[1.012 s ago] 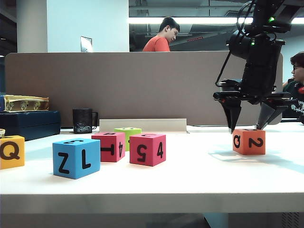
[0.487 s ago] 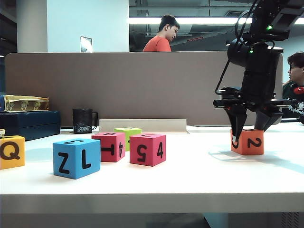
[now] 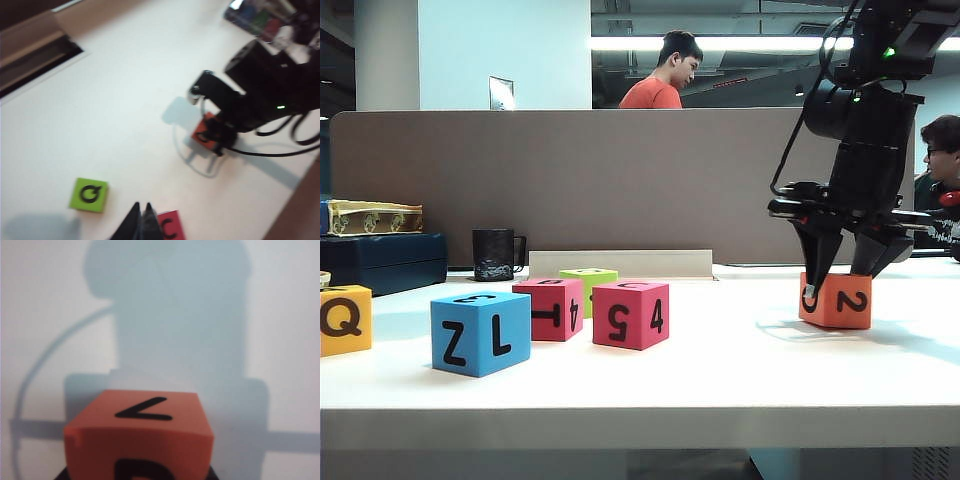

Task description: Select the appropriate blocks from the scattered letter blocks on the table and arrange them in a row to spell out "ABCD".

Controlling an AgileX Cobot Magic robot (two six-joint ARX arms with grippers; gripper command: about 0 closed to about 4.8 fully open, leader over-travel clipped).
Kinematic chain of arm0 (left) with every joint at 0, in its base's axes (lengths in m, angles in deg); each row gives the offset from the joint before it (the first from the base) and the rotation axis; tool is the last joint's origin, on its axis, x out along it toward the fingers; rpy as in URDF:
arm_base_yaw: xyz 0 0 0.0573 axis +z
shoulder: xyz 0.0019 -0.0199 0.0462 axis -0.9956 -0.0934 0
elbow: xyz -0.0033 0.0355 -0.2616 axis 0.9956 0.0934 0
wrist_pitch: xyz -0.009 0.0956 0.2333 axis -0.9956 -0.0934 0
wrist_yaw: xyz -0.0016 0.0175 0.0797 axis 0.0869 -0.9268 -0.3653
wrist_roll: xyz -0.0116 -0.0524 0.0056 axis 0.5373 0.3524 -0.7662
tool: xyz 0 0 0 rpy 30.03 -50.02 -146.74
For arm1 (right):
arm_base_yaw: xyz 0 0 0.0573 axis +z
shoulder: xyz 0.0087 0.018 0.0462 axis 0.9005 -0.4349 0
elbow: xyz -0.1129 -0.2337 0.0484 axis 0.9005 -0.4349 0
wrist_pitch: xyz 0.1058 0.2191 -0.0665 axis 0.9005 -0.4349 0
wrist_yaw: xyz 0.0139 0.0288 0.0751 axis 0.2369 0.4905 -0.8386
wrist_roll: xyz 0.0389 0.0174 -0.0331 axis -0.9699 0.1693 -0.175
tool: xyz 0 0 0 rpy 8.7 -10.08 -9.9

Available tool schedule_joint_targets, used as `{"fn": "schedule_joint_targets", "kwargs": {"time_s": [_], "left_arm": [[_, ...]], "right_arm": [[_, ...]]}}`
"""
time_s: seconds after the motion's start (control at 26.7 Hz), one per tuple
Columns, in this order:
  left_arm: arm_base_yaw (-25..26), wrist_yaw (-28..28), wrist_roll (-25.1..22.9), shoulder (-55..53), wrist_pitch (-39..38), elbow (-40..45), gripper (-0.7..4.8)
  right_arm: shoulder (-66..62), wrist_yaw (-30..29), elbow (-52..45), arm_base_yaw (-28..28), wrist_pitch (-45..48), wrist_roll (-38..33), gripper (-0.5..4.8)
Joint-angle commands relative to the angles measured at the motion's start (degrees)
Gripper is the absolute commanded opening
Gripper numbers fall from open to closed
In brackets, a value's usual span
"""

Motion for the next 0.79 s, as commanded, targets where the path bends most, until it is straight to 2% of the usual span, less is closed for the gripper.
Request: {"fn": "schedule_joint_targets", "kwargs": {"time_s": [0.04,0.3,0.79], "left_arm": [[1.4,-4.0,-1.5,0.3,-0.9,1.2,-0.05],[2.5,-3.6,-1.7,0.2,-6.7,6.7,-0.05],[2.5,-3.8,-2.6,0.0,-9.7,7.3,-0.05]], "right_arm": [[1.2,-2.7,0.0,1.6,-4.1,-0.2,0.92],[4.1,-2.6,0.0,8.2,-4.2,-0.4,0.92],[4.0,-2.6,-0.2,17.5,-4.7,-3.1,0.92]]}}
